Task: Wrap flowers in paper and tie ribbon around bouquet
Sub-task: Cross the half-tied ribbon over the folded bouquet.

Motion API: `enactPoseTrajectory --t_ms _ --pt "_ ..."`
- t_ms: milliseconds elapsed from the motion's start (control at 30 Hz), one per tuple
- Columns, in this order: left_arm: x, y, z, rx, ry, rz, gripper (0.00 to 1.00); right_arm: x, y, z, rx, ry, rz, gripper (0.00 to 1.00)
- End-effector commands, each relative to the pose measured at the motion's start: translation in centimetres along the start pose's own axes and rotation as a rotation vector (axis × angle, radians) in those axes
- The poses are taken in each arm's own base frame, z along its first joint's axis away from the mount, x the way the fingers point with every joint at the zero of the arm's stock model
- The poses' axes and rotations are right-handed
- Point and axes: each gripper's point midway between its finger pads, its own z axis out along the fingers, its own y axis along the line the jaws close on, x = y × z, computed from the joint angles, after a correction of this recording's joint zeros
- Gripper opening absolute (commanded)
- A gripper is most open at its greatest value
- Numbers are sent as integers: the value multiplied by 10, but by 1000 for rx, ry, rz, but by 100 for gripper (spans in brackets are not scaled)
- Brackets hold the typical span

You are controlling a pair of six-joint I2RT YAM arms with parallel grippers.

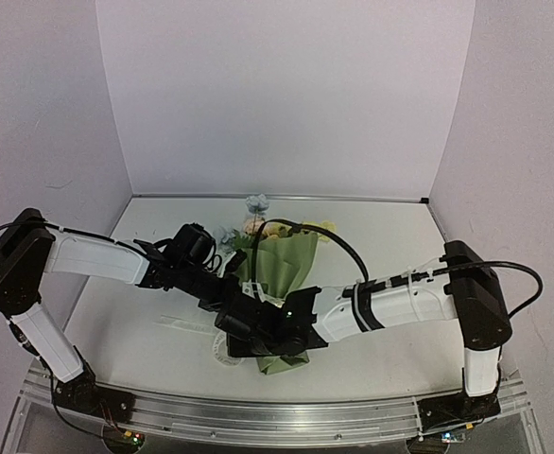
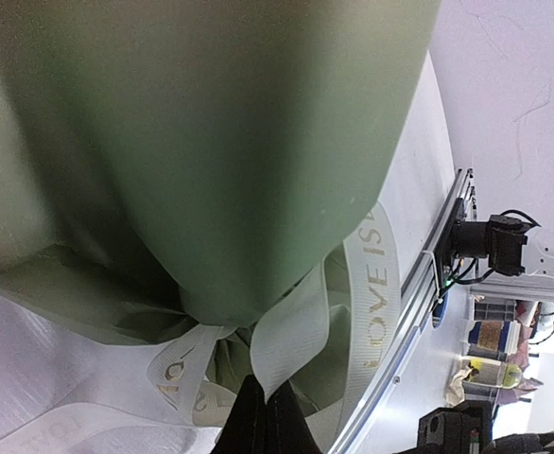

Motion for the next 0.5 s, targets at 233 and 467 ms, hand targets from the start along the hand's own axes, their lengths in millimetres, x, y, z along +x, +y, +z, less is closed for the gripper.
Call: enactPoseTrajectory --t_ms 233,467 --pt "-15 -2 -10 -39 -38 41 0 -35 -19 -44 48 -34 -52 0" --pt "-14 6 -15 -91 -52 40 0 -47 -57 -50 114 -22 -57 0"
